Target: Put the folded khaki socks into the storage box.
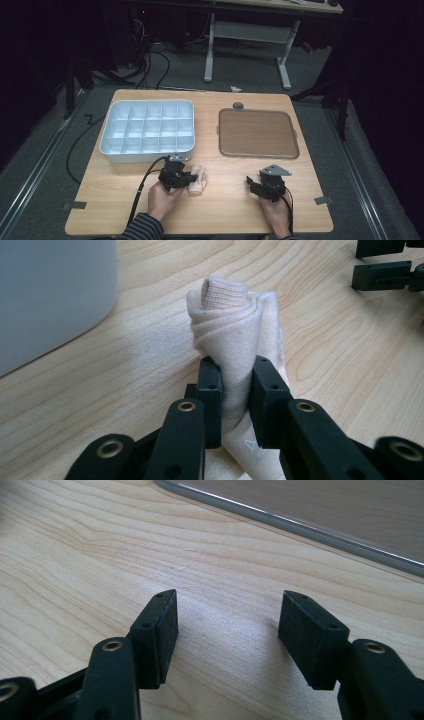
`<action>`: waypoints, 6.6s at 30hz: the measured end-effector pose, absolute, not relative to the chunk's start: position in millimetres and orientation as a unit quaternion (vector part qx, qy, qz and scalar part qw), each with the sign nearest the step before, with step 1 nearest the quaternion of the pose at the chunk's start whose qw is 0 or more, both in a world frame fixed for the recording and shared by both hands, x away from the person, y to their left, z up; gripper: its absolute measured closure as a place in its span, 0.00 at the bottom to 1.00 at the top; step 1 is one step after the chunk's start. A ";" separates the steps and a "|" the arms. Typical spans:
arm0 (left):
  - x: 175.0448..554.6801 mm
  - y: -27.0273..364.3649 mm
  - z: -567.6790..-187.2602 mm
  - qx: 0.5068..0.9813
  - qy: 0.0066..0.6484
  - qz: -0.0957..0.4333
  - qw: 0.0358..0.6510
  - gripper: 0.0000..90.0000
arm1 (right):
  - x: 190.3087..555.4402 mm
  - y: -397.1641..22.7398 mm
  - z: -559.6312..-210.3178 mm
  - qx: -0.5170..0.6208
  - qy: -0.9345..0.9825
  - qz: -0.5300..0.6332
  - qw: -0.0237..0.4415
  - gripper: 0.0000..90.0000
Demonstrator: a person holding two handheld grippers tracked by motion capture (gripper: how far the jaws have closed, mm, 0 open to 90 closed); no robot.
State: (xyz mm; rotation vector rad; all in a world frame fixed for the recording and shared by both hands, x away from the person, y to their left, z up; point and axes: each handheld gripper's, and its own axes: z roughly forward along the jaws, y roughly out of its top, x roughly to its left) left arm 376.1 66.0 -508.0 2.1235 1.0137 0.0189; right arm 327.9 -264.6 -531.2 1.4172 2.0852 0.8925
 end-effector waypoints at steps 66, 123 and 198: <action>373.3 127.6 -458.4 0.803 0.412 0.016 0.430 0.87 | 328.6 -265.2 -531.2 0.518 0.757 0.327 0.226 0.44; 406.2 170.9 -401.4 0.797 0.424 0.068 0.424 0.87 | 329.1 -265.1 -531.3 0.515 0.759 0.327 0.228 0.43; 472.7 190.2 -421.5 0.807 0.469 0.062 0.354 0.87 | 329.1 -264.7 -531.4 0.513 0.760 0.325 0.230 0.43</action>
